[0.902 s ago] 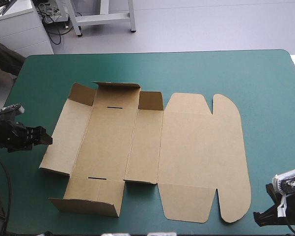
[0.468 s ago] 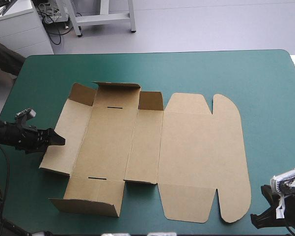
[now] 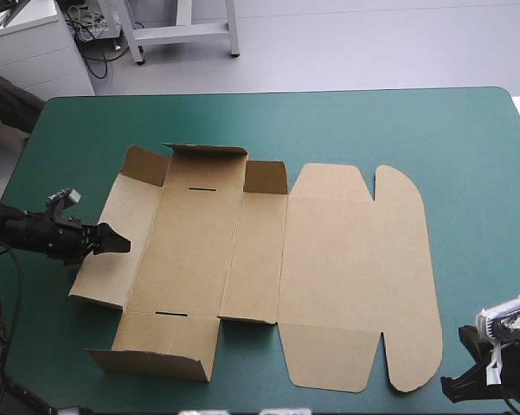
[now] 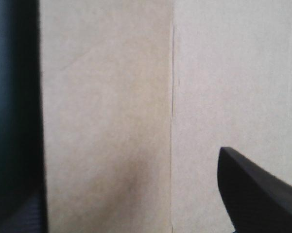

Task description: Fold the box

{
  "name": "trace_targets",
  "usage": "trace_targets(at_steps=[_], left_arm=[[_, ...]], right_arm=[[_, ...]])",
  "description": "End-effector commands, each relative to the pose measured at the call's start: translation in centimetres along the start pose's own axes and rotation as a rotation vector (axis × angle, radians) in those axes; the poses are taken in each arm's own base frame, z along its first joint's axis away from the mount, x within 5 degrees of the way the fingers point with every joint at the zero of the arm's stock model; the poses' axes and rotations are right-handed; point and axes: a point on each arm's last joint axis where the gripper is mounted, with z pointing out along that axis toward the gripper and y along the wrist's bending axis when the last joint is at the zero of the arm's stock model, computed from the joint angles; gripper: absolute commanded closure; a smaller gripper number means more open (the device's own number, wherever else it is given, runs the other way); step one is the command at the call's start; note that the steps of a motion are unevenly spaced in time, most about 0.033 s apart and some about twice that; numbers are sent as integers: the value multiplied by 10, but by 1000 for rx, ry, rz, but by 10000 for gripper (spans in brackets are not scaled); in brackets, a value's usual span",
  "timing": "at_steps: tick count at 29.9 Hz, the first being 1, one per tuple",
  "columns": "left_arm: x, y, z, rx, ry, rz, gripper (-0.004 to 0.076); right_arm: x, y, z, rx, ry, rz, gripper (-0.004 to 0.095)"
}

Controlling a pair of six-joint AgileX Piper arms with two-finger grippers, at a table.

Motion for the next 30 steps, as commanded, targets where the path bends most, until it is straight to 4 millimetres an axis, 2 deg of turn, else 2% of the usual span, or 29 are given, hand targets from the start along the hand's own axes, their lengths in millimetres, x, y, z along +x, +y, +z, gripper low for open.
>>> trace_targets(at_steps=[1,5,10,17,24,27,30], left_arm=[[0,-27,-6,92,39,40,201],[0,-31,-2,88,61,34,319],[0,-31,-2,92,57,6,559],[-6,-37,-3,153,0,-38,756],[-15,-44,-9,145,-24,-34,756],[-21,-60,-14,115,-25,52,756],[-30,-88,-21,74,-26,193,756]], right_arm=[[-5,0,-3,2,-12,-5,931],[-5,0,-3,2,-12,-5,931],[-5,0,-3,2,-12,-5,931],[-5,0,-3,2,-12,-5,931],[-5,-5,-4,60,-9,-24,931],[-5,-7,-4,84,-10,-32,931],[-5,-9,-5,100,-9,-37,931]])
